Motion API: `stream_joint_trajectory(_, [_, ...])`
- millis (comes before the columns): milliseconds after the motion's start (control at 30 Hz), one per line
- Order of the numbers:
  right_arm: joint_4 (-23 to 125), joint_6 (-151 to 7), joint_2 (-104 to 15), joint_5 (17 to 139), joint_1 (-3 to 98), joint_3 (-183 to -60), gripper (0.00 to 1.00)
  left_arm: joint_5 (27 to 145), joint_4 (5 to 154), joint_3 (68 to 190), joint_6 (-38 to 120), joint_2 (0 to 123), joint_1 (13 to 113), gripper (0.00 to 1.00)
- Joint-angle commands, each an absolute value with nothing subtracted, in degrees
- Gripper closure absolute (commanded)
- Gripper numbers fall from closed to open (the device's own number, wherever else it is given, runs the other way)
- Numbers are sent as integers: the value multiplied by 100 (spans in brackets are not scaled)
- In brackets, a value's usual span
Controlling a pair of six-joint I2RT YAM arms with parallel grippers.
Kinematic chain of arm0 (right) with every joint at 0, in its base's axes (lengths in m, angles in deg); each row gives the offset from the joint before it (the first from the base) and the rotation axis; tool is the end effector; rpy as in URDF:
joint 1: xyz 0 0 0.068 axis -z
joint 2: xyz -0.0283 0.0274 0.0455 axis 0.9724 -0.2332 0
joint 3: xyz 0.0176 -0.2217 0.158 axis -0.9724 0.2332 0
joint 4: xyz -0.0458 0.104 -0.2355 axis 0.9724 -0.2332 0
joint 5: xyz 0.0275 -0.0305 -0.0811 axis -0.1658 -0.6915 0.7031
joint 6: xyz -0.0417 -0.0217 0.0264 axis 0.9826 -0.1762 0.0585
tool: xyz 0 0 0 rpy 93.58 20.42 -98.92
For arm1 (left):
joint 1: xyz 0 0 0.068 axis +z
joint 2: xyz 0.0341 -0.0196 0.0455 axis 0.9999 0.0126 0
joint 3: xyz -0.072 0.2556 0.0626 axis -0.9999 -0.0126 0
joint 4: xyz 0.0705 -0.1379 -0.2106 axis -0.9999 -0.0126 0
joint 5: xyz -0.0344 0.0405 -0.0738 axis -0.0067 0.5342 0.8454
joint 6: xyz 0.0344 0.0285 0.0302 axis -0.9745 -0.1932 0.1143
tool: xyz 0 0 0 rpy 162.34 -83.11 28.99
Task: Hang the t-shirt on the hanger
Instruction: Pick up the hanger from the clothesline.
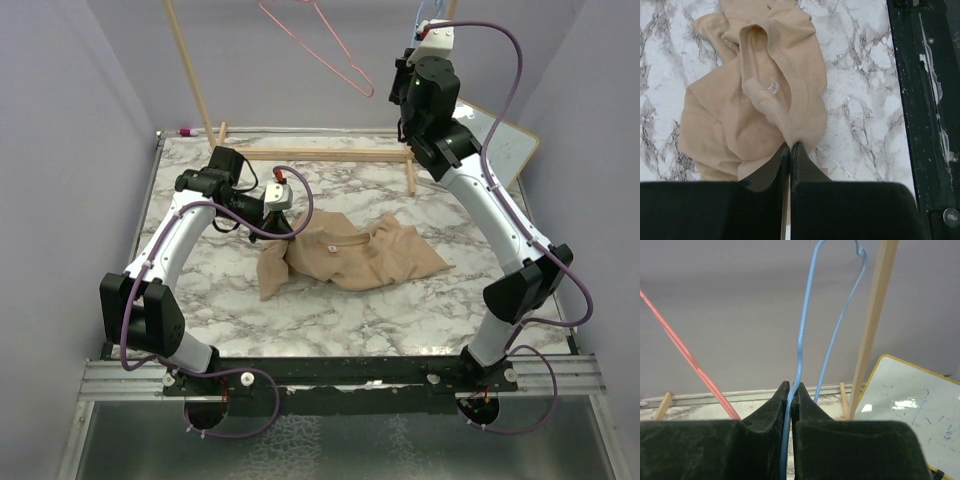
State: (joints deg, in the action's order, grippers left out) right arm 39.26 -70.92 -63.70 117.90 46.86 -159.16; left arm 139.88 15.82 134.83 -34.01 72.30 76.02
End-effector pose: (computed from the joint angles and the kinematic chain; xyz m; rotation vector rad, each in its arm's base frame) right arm 0.3552 0.1802 0.4856 0.1188 1.5656 0.0377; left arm 0.2697 -0.0959 0.3181 1.5401 1.5563 -1.0205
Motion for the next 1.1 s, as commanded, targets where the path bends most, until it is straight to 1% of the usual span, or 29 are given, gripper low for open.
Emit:
stream_joint_trajectory(0, [4388, -6625, -6195, 10836, 4751, -15836, 99, 14278, 1578, 13469, -3466, 7053, 7583, 100])
stream_joint_trajectory(200, [5015, -6219, -5916, 10657, 4760, -15390, 99, 14284, 1585, 13466, -3449, 7069, 7583, 100])
stream_joint_trajectory(400, [4720, -6263, -5974, 10953, 4782, -15526, 99, 14286, 1573, 13474, -3444, 7074, 7585, 100])
stream_joint_trajectory(433, [4620, -6330, -5971, 11053, 4792, -15543, 95, 14278, 1573, 13475, -3440, 7077, 7583, 100])
stream_joint_trajectory(467, [4461, -6409, -5981, 11205, 4790, -15576, 87, 14277, 1566, 13478, -3440, 7070, 7583, 100])
stream_joint_trajectory(500, [4149, -6534, -5999, 11391, 4787, -15648, 75, 14277, 1560, 13476, -3433, 7069, 7583, 100])
stream_joint_trajectory(567, [3806, -6718, -5967, 11617, 4786, -15724, 54, 14288, 1552, 13464, -3431, 7066, 7583, 100])
stream_joint_trajectory(600, [3717, -6789, -5901, 11643, 4788, -15671, 47, 14286, 1551, 13450, -3435, 7063, 7583, 100])
stream_joint_trajectory(667, [3540, -6905, -5731, 11621, 4791, -15597, 37, 14301, 1561, 13453, -3429, 7051, 7583, 100])
stream_joint_trajectory(733, [3320, -7023, -5586, 11587, 4787, -15638, 33, 14311, 1568, 13453, -3428, 7043, 7583, 100])
stream_joint_trajectory(833, [2840, -7200, -5553, 11619, 4794, -16032, 31, 14346, 1578, 13382, -3430, 7034, 7583, 100])
stream_joint_trajectory(1067, [1926, -7525, -6250, 11418, 4891, -17941, 31, 14400, 1649, 13256, -3457, 7024, 7588, 100])
